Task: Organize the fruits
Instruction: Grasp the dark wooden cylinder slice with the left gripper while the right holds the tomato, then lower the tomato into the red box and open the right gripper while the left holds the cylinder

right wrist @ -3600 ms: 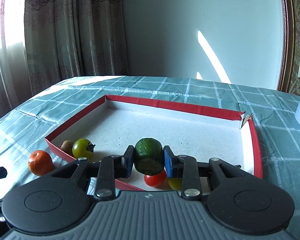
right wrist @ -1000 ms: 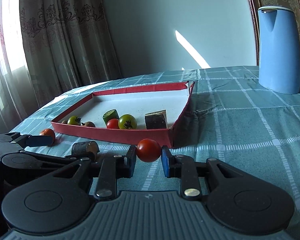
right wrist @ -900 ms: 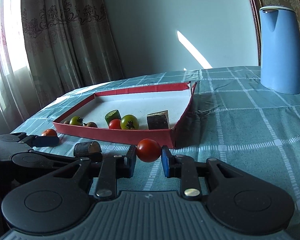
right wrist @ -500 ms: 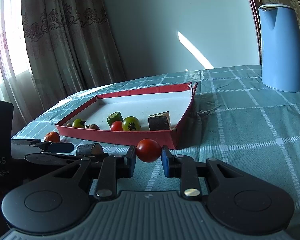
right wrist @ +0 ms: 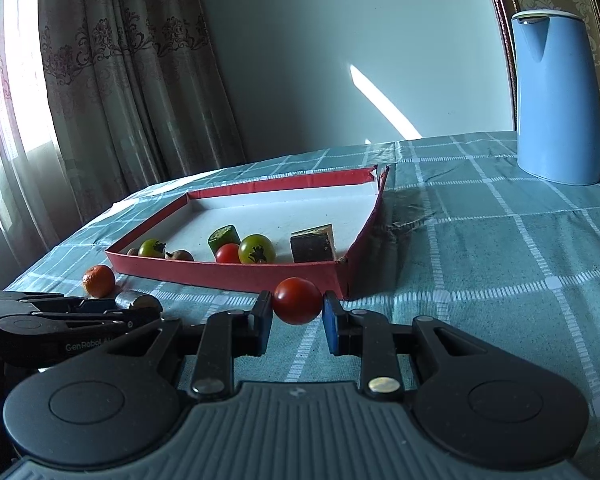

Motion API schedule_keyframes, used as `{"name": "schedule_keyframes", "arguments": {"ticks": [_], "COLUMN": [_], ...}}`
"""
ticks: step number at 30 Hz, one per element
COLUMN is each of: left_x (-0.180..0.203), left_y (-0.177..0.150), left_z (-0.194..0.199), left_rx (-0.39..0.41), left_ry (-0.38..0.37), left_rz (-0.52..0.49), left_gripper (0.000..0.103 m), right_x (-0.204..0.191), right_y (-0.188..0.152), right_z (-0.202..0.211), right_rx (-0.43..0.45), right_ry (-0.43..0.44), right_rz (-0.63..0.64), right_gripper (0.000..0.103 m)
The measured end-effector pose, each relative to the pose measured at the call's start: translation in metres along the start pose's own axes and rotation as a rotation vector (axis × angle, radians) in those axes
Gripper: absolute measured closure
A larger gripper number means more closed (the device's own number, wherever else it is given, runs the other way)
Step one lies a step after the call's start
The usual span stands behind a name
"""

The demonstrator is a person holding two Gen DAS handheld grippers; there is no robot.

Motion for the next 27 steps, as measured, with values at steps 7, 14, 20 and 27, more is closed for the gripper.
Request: {"name": "schedule_keyframes", "arguments": {"ticks": [7, 14, 20, 27], "left_x": [-0.036, -0.066, -0.072, -0.075], "left_y": [-0.006, -0.011, -0.014, -0.017], "left_z": [0.010, 0.015, 0.014, 0.010], "left_rx": [0.010, 0.016, 0.018, 0.006], "left_ry": [0.054, 0.094, 0.081, 0.057], "left_rz": [0.059, 0.108, 0.120, 0.149], "left_gripper": [0.075, 0.075, 0.075, 0.075], "right_x": [-0.004, -0.019, -0.049, -0.068], "right_y": [0.000, 0.001, 0.016, 0.049], "right_z": [0.000, -0.003, -0.011, -0.026], "right_rx": [0.000, -0.008, 0.001, 0.044], "right_ry": [-0.029, -0.040, -0.021, -0.028], "right_rz": [0.026, 0.053, 0.097, 0.124], "right_gripper": [0.077, 0.077, 0.077, 0.077]}}
Point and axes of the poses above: each gripper's, at about its wrist camera, not at the fingertips, and z roughly against the way its jaws point, x to its right, y to its top, the point moved 6 cm from there along -z, roughly the way its jaws point
